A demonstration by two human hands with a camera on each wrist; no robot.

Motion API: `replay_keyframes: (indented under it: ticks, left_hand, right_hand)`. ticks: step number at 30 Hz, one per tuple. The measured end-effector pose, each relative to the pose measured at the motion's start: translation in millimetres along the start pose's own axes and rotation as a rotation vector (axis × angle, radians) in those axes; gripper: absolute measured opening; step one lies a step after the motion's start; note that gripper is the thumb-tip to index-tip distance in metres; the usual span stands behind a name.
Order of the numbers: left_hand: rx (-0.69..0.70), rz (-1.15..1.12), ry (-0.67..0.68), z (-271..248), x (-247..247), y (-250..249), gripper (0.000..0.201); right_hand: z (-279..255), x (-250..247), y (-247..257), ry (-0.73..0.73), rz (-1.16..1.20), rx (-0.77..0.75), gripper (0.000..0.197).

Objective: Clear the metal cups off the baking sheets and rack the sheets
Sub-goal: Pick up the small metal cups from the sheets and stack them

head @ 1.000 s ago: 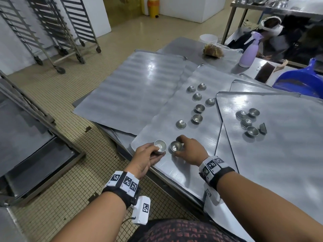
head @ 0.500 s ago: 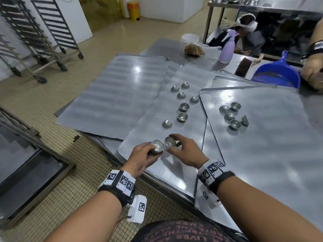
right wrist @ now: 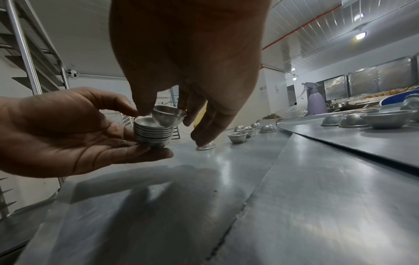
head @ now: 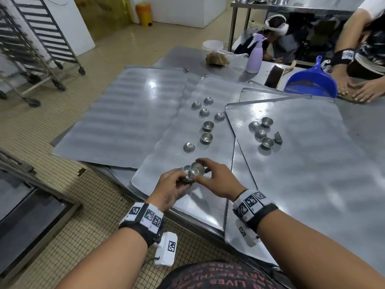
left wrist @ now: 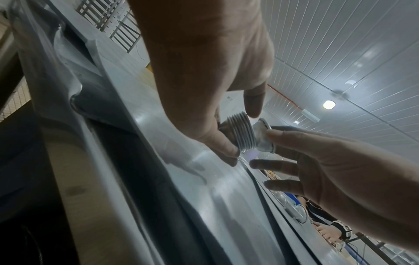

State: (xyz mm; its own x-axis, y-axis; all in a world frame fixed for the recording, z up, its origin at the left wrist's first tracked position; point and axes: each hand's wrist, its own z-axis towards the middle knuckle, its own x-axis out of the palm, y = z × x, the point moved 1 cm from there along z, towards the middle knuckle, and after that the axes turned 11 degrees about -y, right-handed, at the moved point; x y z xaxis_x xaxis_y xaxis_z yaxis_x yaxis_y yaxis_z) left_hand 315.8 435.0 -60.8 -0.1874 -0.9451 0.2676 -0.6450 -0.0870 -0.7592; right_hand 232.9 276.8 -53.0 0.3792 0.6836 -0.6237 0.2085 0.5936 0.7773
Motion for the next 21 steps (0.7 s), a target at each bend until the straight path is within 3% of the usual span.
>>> replay_keyframes:
  ticks: [12, 21]
  left_hand:
    - [-0.054, -0.057, 0.049, -1, -2, -1, 0.018]
    - [-0.038, 0.061, 0.086, 11, -3, -2, 0.026]
  right_hand:
    - [-5, 10, 5, 0.025, -0.018, -0.011, 0.055]
    - [-7, 13, 8, -0.024, -0.009, 0.053, 0.064]
